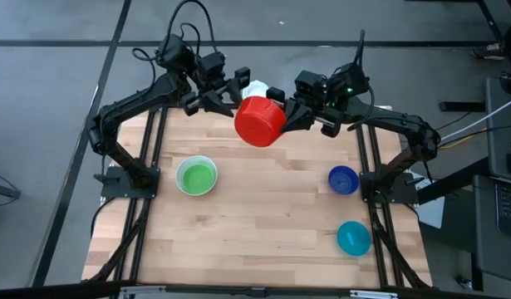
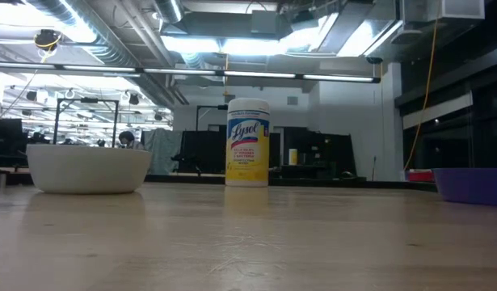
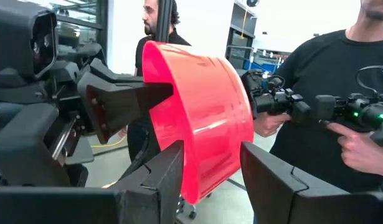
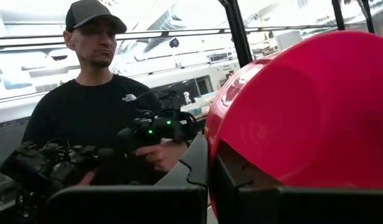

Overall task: Nest bowls inside each other
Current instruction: Stack the red bowl on top of the green bowl on the table

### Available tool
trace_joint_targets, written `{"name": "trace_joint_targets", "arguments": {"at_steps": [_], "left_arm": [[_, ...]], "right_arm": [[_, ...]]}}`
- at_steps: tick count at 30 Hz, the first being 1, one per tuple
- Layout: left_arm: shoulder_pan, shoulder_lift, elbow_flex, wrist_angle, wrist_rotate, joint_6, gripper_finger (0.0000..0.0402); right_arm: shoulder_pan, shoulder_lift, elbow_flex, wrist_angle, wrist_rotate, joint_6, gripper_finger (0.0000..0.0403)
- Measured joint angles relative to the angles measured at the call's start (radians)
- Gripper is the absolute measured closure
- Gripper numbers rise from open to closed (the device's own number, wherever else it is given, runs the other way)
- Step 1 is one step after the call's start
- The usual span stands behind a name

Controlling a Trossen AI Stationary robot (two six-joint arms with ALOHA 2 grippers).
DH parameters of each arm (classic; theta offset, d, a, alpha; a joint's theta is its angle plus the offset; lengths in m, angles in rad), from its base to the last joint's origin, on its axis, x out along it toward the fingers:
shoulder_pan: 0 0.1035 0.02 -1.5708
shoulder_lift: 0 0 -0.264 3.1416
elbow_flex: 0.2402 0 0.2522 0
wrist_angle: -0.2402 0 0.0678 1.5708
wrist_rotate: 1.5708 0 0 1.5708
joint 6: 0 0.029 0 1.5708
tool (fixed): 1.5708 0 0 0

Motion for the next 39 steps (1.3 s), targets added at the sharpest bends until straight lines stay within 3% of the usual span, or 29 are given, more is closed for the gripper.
{"name": "trace_joint_targets", "arguments": {"at_steps": [12, 15, 18, 23, 31, 39], "left_arm": [[-0.075, 0.0, -0.001, 0.01, -0.001, 0.0, 0.0255], [-0.075, 0.0, -0.001, 0.028, 0.019, 0.005, 0.0295], [-0.08, 0.0, -0.001, 0.032, 0.068, 0.026, 0.0369], [-0.085, -0.002, 0.0, 0.036, 0.053, 0.054, 0.0396], [-0.115, -0.006, 0.0, 0.025, 0.009, 0.05, 0.0399], [-0.134, -0.019, 0.064, 0.024, 0.043, 0.03, 0.0399]], "right_arm": [[-0.005, 0.018, 0.001, -0.007, -0.016, -0.004, 0.04], [-0.006, 0.018, 0.001, -0.007, -0.016, 0.0, 0.04], [-0.007, 0.018, 0.0, 0.006, -0.017, 0.015, 0.039], [-0.012, 0.015, 0.003, 0.054, 0.058, 0.058, 0.0329], [-0.062, 0.015, 0.044, 0.052, 0.014, 0.088, 0.0221], [-0.156, 0.004, 0.062, 0.03, -0.021, 0.08, 0.0182]]}}
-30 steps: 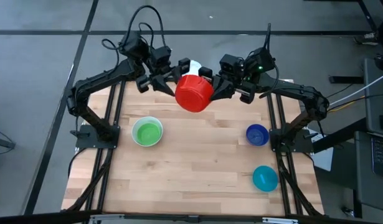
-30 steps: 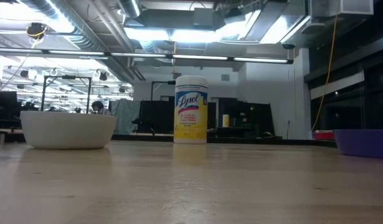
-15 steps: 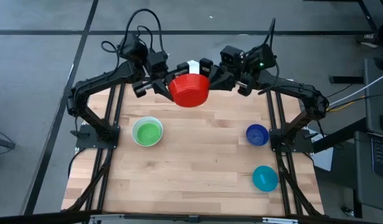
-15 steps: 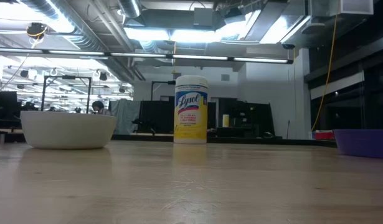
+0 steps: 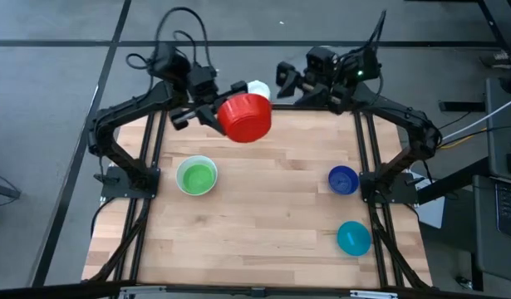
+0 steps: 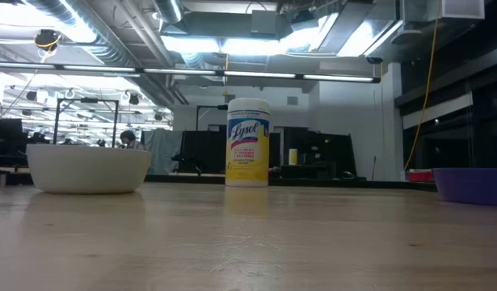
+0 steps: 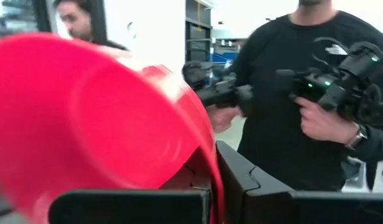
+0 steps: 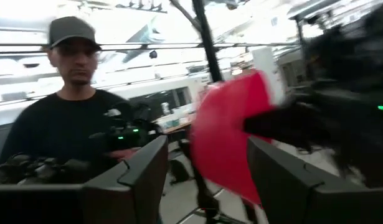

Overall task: Nest bowls inside each other
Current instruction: Stack the red bowl on top of the green bowl on the table

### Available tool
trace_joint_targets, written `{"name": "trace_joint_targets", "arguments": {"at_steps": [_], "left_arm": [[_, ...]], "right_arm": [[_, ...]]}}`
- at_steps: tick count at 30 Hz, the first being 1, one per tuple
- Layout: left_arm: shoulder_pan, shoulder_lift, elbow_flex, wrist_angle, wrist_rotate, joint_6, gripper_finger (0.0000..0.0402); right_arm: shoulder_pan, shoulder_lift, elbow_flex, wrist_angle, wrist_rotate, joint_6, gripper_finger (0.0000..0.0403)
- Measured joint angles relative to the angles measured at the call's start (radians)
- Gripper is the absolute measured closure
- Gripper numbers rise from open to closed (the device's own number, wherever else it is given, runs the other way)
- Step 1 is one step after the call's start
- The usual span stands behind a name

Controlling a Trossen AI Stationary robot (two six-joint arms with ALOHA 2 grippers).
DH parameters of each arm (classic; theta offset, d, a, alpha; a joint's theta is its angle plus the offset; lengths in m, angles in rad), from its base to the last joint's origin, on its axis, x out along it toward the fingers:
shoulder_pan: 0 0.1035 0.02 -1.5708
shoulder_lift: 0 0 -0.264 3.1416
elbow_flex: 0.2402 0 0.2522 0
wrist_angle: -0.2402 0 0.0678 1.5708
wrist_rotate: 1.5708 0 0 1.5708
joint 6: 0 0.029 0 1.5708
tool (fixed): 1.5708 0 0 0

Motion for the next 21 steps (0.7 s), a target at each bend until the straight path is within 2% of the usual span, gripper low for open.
{"name": "trace_joint_targets", "arguments": {"at_steps": [3, 7, 11, 13, 15, 18, 20, 21], "left_arm": [[-0.002, 0.0, 0.037, 0.0, 0.0, 0.0, 0.0399], [-0.006, 0.002, 0.063, -0.002, -0.005, 0.001, 0.04], [0.012, 0.002, 0.071, -0.004, -0.017, 0.005, 0.04], [0.046, 0.002, 0.071, -0.053, -0.059, 0.023, 0.04], [0.084, 0.002, 0.07, -0.184, -0.109, 0.106, 0.04], [0.142, 0.002, 0.069, -0.498, -0.21, 0.346, 0.04], [0.177, 0.002, 0.069, -0.733, -0.341, 0.534, 0.04], [0.193, 0.002, 0.069, -0.849, -0.441, 0.62, 0.04]], "right_arm": [[-0.057, 0.0, 0.001, -0.041, -0.007, -0.027, 0.0185], [-0.121, 0.001, 0.001, -0.201, -0.023, -0.116, 0.0198], [-0.17, 0.002, -0.001, -0.515, -0.016, -0.274, 0.0213], [-0.181, 0.002, -0.001, -0.709, 0.033, -0.383, 0.022], [-0.184, 0.003, -0.001, -0.886, 0.107, -0.481, 0.0228], [-0.177, 0.004, -0.002, -1.104, 0.223, -0.595, 0.0242], [-0.167, 0.004, -0.002, -1.223, 0.314, -0.646, 0.0254], [-0.162, 0.004, -0.002, -1.272, 0.358, -0.663, 0.0261]]}}
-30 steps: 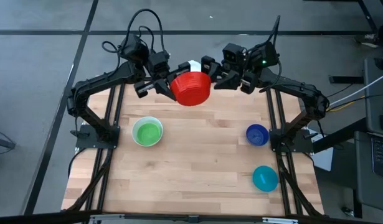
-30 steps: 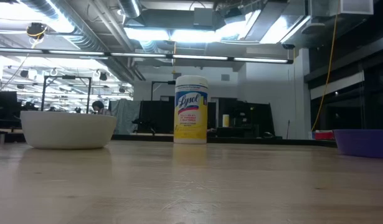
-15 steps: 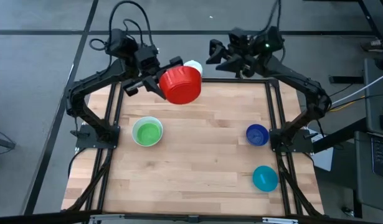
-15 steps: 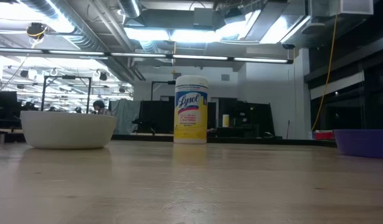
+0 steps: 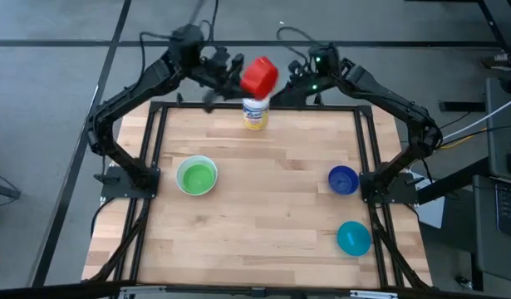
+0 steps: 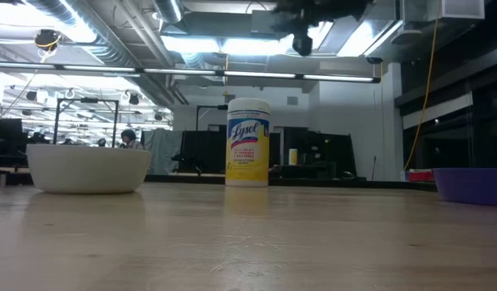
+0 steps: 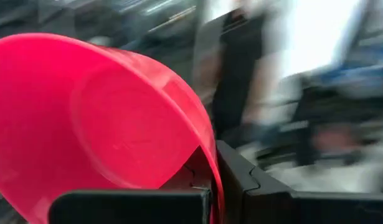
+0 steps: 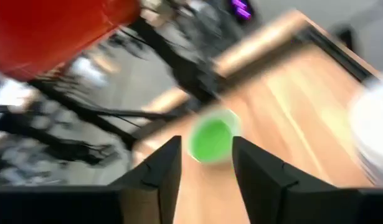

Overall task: Nest bowls inside each other
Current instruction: Stack the red bowl on top of the green bowl on the table

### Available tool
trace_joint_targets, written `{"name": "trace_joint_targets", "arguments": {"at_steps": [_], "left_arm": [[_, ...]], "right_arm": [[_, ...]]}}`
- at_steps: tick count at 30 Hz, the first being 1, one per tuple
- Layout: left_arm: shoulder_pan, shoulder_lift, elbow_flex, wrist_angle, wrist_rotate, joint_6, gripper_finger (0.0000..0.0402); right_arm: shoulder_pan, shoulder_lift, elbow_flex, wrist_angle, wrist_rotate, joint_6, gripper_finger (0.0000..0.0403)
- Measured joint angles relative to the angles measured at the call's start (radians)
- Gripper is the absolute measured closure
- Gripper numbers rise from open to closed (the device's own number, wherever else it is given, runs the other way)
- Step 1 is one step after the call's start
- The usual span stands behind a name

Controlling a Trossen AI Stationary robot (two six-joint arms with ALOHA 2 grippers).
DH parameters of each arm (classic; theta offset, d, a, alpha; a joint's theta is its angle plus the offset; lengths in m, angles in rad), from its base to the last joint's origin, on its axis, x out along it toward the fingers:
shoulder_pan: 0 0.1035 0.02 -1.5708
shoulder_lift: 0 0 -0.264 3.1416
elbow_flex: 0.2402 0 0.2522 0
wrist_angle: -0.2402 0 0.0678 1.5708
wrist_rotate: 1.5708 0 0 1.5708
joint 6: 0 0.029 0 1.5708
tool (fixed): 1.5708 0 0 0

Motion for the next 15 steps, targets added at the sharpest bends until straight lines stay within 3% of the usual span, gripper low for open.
{"name": "trace_joint_targets", "arguments": {"at_steps": [4, 6, 10, 15], "left_arm": [[0.033, 0.009, 0.0, -0.34, -0.458, 0.251, 0.04], [0.043, 0.013, -0.001, -0.459, -0.605, 0.333, 0.04], [0.051, 0.011, -0.001, -0.653, -0.713, 0.372, 0.04], [-0.002, 0.011, -0.001, -0.915, -0.873, 0.38, 0.04]], "right_arm": [[0.023, 0.0, 0.0, -0.136, 0.137, -0.031, 0.0298], [0.036, 0.0, 0.0, -0.169, 0.17, -0.019, 0.032], [0.06, 0.0, 0.0, -0.213, 0.196, -0.014, 0.0354], [0.093, 0.001, -0.001, -0.228, 0.209, -0.016, 0.0355]]}}
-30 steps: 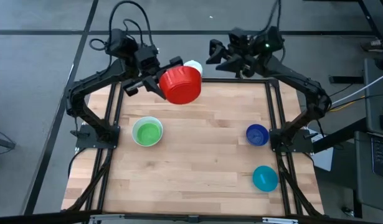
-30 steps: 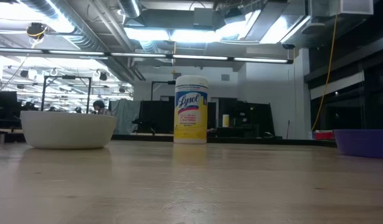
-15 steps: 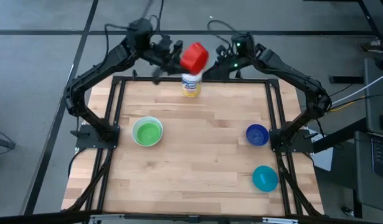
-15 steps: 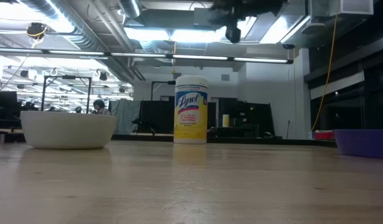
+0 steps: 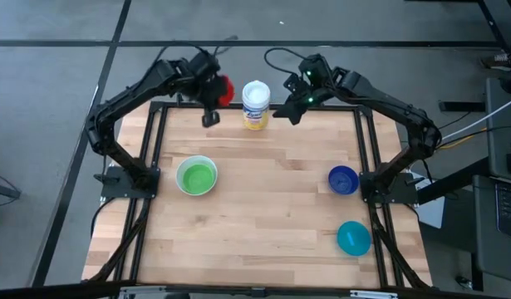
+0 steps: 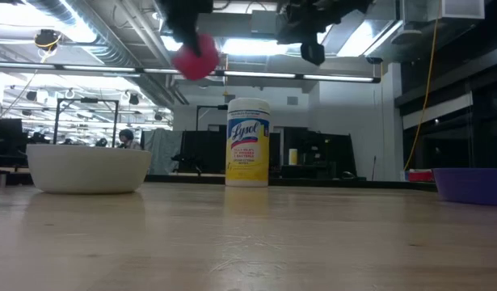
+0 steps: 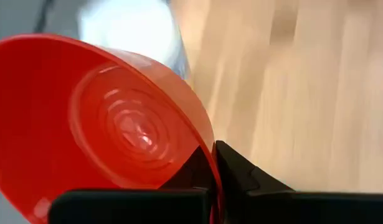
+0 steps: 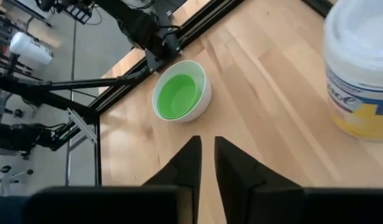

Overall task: Nest bowls inside each other
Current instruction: Stack the red bowl on top of the green bowl on the table

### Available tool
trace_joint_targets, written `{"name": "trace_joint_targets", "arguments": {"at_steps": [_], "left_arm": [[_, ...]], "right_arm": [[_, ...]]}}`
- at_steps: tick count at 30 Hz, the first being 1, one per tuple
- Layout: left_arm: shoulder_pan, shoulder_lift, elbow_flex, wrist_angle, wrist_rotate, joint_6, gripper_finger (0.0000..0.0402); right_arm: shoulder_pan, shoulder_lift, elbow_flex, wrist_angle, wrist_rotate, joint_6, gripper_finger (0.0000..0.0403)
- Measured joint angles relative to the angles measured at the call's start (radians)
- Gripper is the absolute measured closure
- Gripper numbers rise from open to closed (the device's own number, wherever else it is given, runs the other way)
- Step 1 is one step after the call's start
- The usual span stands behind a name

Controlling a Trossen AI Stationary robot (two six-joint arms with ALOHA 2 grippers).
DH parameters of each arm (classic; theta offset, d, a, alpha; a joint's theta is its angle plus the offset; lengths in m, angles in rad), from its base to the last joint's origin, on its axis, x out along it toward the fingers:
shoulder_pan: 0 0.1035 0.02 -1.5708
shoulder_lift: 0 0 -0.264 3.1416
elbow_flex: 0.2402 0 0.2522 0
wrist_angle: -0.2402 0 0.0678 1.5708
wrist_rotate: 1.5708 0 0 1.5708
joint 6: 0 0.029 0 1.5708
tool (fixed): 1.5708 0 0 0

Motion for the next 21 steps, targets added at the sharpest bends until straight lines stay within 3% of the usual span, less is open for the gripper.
{"name": "trace_joint_targets", "arguments": {"at_steps": [9, 13, 21], "left_arm": [[-0.134, -0.01, -0.051, -0.222, -0.011, -0.098, 0.04], [-0.225, -0.048, -0.229, -0.194, -0.011, -0.183, 0.04], [-0.384, -0.189, -0.637, 0.082, -0.015, -0.487, 0.04]], "right_arm": [[0.075, 0.0, 0.0, -0.001, 0.059, -0.037, 0.0303], [0.102, 0.0, 0.0, -0.002, 0.098, -0.052, 0.0282], [0.125, 0.001, 0.0, -0.004, 0.098, -0.077, 0.0258]]}}
